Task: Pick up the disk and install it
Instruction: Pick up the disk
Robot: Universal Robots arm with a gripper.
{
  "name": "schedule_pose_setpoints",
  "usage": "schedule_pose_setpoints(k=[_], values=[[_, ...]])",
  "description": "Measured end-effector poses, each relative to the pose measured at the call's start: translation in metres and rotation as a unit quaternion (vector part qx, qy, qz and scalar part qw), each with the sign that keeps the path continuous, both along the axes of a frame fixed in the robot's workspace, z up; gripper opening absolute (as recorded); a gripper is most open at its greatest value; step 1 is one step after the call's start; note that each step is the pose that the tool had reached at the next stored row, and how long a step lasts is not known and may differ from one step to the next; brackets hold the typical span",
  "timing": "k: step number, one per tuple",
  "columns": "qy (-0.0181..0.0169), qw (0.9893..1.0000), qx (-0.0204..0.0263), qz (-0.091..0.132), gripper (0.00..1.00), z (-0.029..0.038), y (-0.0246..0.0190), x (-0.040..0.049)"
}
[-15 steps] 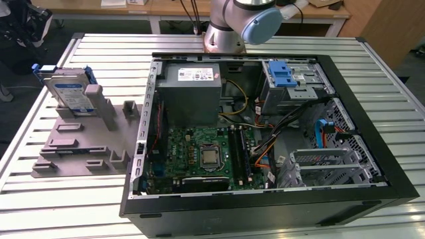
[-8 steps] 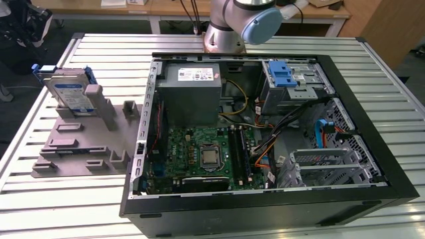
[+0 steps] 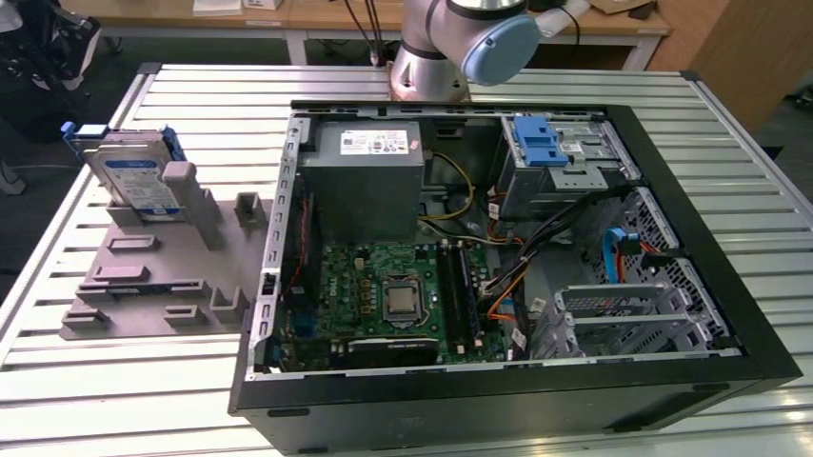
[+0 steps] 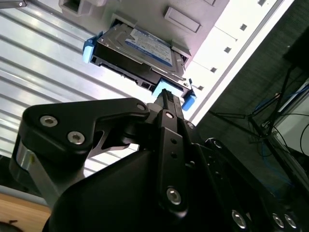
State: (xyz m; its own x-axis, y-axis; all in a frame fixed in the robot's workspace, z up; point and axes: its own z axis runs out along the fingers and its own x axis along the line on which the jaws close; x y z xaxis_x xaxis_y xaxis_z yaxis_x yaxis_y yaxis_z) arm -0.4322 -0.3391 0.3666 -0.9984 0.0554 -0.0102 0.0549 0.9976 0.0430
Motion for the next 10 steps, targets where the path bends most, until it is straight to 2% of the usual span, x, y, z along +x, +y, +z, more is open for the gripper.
schedule_pose_setpoints(k=[10], values=[[0.0000, 1.0000, 0.0000, 0.009, 0.11, 0.0000, 0.0000, 0.0000]])
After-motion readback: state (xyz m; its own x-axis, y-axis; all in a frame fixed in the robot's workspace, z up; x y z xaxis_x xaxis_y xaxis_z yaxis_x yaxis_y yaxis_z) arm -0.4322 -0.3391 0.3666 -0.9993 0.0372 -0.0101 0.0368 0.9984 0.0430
